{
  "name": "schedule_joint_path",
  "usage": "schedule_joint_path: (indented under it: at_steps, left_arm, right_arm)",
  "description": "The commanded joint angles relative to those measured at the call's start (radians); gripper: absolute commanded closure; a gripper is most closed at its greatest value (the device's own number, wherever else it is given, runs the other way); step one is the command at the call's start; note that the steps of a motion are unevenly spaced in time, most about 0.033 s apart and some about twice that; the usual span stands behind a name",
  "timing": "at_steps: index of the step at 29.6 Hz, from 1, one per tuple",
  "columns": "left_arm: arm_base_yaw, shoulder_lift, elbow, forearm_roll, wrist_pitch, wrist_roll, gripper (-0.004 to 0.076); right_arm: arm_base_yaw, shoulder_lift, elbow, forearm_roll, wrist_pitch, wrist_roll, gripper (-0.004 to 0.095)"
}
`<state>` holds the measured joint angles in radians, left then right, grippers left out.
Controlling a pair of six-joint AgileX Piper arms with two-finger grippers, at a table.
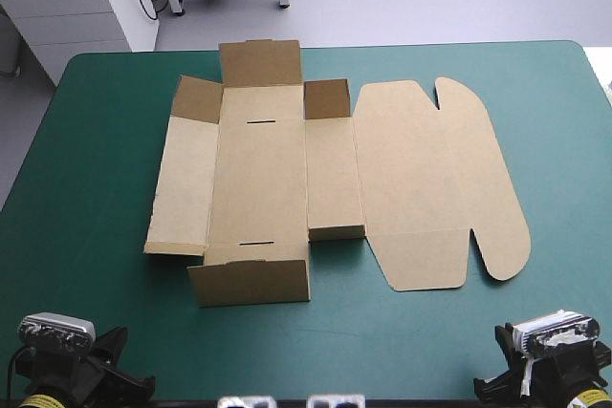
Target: Fold the box
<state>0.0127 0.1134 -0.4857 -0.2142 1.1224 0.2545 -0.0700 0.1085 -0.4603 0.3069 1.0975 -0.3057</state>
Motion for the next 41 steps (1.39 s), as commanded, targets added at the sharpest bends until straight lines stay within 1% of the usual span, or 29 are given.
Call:
schedule_joint_path:
  at_steps: [1,17,21,24,30,36,41]
  left_arm:
    - [0.002,0.018,-0.023,-0.024,-0.058,-0.005,0.0732]
    - [0.002,0.018,-0.025,-0.029,-0.069,-0.005,0.0732]
    - [0.002,0.020,-0.074,-0.029,-0.067,-0.005,0.0732]
    - [0.002,0.056,-0.142,-0.029,-0.065,-0.005,0.0732]
    - [0.002,0.262,-0.314,-0.032,-0.062,-0.005,0.0732]
    - [0.002,0.548,-0.513,-0.046,-0.075,-0.055,0.0732]
    - [0.002,0.775,-0.642,-0.054,-0.081,-0.058,0.0732]
  right_arm:
    - [0.003,0.015,-0.021,0.020,-0.060,-0.009,0.0819]
    - [0.003,0.015,-0.021,0.020,-0.060,-0.011,0.0819]
    - [0.003,0.015,-0.021,0.020,-0.060,-0.011,0.0819]
    - [0.003,0.015,-0.021,0.020,-0.060,-0.011,0.0819]
    - [0.003,0.015,-0.021,0.020,-0.060,-0.013,0.0819]
    - [0.003,0.015,-0.021,0.020,-0.060,-0.013,0.0819]
    - [0.003,0.015,-0.021,0.020,-0.060,-0.013,0.0819]
